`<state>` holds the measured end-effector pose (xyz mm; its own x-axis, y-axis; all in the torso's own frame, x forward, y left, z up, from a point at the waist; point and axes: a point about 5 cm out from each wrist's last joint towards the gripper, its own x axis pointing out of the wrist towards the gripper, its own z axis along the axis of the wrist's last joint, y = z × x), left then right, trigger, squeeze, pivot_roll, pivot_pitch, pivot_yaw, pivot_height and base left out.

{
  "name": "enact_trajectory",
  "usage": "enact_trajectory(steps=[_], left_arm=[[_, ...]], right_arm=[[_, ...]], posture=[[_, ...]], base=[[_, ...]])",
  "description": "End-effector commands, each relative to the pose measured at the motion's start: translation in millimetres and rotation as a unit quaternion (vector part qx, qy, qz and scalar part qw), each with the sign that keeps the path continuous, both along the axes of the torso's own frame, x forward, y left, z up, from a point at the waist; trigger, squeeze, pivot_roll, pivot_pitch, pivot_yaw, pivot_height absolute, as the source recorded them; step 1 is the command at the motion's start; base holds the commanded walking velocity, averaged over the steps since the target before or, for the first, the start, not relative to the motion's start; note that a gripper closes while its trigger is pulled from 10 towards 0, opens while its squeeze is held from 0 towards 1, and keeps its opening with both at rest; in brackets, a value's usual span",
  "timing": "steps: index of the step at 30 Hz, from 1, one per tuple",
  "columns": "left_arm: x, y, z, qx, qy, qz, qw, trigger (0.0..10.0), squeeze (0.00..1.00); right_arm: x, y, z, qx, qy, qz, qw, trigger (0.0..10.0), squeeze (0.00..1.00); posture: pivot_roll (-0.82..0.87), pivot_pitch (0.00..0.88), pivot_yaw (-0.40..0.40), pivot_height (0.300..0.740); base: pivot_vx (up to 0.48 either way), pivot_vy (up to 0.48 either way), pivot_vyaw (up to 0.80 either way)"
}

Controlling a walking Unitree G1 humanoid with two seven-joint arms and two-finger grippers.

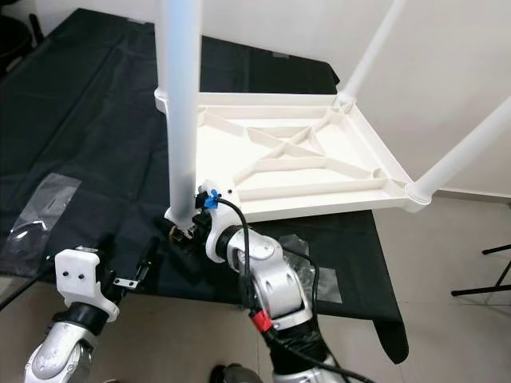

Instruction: Building children table

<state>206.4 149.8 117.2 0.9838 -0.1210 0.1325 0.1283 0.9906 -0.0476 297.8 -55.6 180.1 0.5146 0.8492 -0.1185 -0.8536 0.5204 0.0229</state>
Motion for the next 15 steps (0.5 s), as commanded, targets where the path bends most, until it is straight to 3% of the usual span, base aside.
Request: enact_trajectory(steps=[1,2,5,8,9,10,11,15], left_arm=[[-4.5,-3.3,-3.1,0.0,0.007,-0.003,1.0,10.0,0.0],[-5.3,-3.9,-2.1,0.0,0.006,-0.003,1.0,10.0,0.0],[-8.1,-4.3,-0.9,-0.001,0.006,-0.004,1.0,10.0,0.0],[-9.4,-4.2,-0.6,-0.001,0.006,-0.004,1.0,10.0,0.0],[-11.2,-3.8,-0.3,-0.001,0.006,-0.004,1.0,10.0,0.0],[-11.2,-3.8,-0.3,-0.001,0.006,-0.004,1.0,10.0,0.0],[-13.5,-3.3,0.3,0.0,0.007,-0.004,1.0,10.0,0.0],[-16.1,-2.9,0.8,0.0,0.007,-0.003,1.0,10.0,0.0]], right_arm=[[-0.8,-9.1,23.5,0.046,-0.042,0.092,0.994,10.0,1.0],[5.0,-20.6,30.7,0.032,-0.061,0.126,0.99,10.0,1.0],[18.0,-34.6,41.0,-0.007,-0.087,0.176,0.981,10.0,1.0],[22.8,-37.2,46.1,-0.02,-0.094,0.189,0.977,10.0,1.0],[28.7,-37.1,52.8,-0.029,-0.101,0.195,0.975,10.0,0.9],[28.7,-37.1,52.8,-0.029,-0.101,0.195,0.975,10.0,0.9],[35.5,-36.0,62.2,-0.039,-0.112,0.205,0.971,10.0,0.0],[41.3,-35.8,70.3,-0.048,-0.119,0.214,0.968,10.0,0.0]], posture=[[0.08,0.152,-0.158,0.74],[0.08,0.169,-0.154,0.74],[0.09,0.185,-0.153,0.74],[0.09,0.187,-0.152,0.74],[0.1,0.197,-0.152,0.74],[0.1,0.197,-0.152,0.74],[0.11,0.208,-0.152,0.74],[0.12,0.218,-0.152,0.74]], base=[[0.0,0.0,0.0],[0.0,0.0,0.0],[0.0,0.0,0.0],[0.0,0.0,0.0],[0.0,0.0,0.0],[0.0,0.0,0.0],[0.0,0.0,0.0],[0.0,0.0,0.0]])
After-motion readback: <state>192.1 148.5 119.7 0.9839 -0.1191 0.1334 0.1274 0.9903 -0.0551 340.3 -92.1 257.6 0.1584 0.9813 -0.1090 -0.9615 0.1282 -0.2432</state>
